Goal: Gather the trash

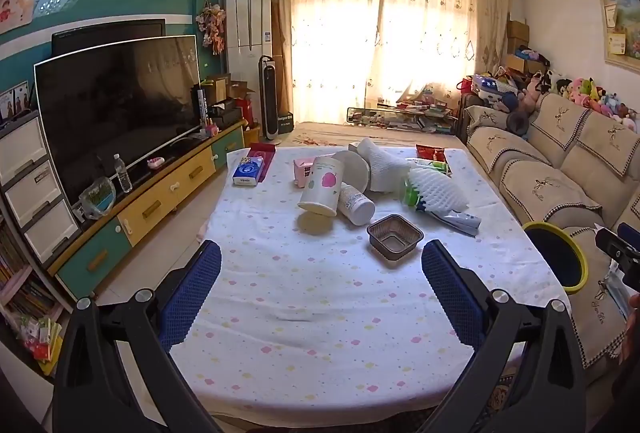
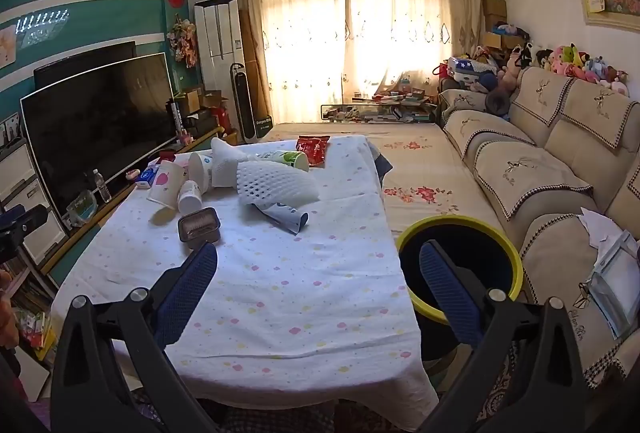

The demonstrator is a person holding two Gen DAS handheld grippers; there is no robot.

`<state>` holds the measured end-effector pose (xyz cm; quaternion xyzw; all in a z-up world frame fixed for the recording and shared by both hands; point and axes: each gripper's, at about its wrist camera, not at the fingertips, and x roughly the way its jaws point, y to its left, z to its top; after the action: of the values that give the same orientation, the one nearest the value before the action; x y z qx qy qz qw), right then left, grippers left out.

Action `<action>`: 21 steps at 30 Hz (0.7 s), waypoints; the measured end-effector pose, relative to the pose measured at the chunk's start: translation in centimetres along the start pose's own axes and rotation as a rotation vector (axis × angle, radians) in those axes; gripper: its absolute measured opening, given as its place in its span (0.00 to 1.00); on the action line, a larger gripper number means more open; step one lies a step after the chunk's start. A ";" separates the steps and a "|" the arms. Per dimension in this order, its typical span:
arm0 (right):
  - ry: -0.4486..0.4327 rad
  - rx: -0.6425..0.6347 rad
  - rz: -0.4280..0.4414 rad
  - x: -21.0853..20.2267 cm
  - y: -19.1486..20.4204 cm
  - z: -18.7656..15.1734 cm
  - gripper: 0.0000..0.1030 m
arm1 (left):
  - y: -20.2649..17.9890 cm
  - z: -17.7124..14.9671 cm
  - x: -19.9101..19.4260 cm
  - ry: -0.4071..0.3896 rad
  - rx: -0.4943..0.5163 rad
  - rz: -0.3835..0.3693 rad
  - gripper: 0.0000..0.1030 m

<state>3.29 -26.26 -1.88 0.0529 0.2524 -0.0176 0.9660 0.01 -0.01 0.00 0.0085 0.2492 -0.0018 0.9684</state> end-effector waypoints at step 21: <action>-0.003 0.008 0.005 0.0 -0.2 0.0 0.94 | -0.8 0.0 -0.4 -0.005 -0.001 -0.009 0.96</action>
<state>3.28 -26.40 -1.92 0.0576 0.2509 -0.0165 0.9662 -0.33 -0.83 0.20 0.0070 0.2468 -0.0063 0.9690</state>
